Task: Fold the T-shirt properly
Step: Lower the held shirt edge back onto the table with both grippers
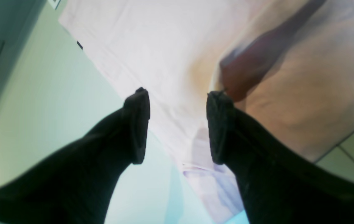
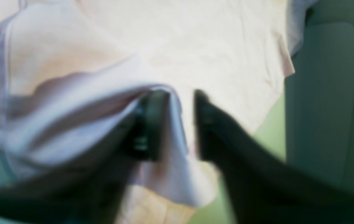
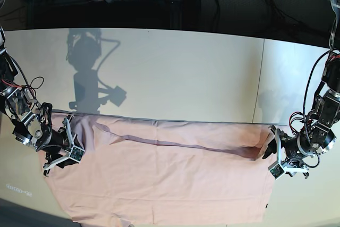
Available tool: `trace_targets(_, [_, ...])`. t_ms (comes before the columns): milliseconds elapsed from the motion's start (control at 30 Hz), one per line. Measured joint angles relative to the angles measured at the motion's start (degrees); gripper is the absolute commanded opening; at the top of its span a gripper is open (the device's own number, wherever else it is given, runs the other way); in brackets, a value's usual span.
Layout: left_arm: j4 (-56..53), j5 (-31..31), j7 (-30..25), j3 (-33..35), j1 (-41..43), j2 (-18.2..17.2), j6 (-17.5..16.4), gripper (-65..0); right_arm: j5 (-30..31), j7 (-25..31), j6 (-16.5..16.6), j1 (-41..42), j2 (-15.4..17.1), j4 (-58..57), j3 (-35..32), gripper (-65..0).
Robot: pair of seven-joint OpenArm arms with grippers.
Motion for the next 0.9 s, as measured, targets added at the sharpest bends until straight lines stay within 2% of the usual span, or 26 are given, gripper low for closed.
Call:
trace_targets(67, [0.0, -2.4, 1.4, 0.0, 0.0, 0.0, 0.0, -31.9, 1.8, 0.0, -0.5, 0.1, -0.5, -0.4, 0.0, -28.1])
trace_targets(167, [0.0, -4.3, 2.6, 0.0, 0.0, 0.0, 0.0, -31.9, 4.9, 0.1, -3.2, 0.1, -1.0, -0.6, 0.0, -27.9])
trace_targets(233, [0.0, -5.3, 2.9, 0.0, 0.0, 0.0, 0.0, -31.9, 6.2, -0.2, -10.7, 0.0, -1.6, -0.9, 0.0, -27.9])
trace_targets(267, [0.0, -5.4, 3.1, 0.0, 0.0, 0.0, 0.0, -31.9, 6.7, -0.4, -13.4, 0.0, -1.6, -1.0, 0.0, -27.9])
trace_targets(433, [0.0, -11.3, 5.0, 0.0, 0.0, 0.0, 0.0, -31.9, 8.7, -0.5, -23.6, 0.1, -1.7, -1.0, 0.1, -27.9])
trace_targets(500, [0.0, -11.8, 5.6, -0.4, 0.0, 0.0, 0.0, -31.9, 9.4, -0.7, -27.7, 0.1, -1.7, -1.0, 0.1, -27.9])
trace_targets(567, [0.0, -13.0, 5.8, -1.4, 0.0, 0.0, 0.0, -31.9, 9.7, -2.6, -29.1, 0.1, -1.7, -1.0, 0.1, -27.9])
trace_targets(700, [0.0, -17.9, 8.9, -6.1, 0.0, 0.0, -1.4, -32.2, 9.7, -6.1, -29.2, -0.1, -1.7, -1.0, 0.1, -29.3])
trace_targets(733, [0.2, -19.7, 10.6, -7.4, 0.0, 0.0, -2.7, -33.6, 9.7, -6.1, -29.7, -0.3, -1.7, -1.0, 0.1, -33.8])
trace_targets(767, [0.4, -22.1, 12.0, -8.5, 0.0, -0.1, -3.9, -37.3, 9.7, -6.1, -31.5, -0.6, -1.8, -1.0, 0.1, -41.8])
trace_targets(833, [1.6, -27.0, 14.1, -10.3, 0.0, -0.2, -6.6, -49.3, 9.9, -6.3, -35.9, -1.2, -1.9, -1.0, 0.1, -64.6])
trace_targets(900, [3.5, -29.1, 14.3, -11.2, 0.0, -0.2, -9.3, -61.4, 10.7, -6.4, -40.7, -1.9, -2.1, -1.0, 0.1, -65.0])
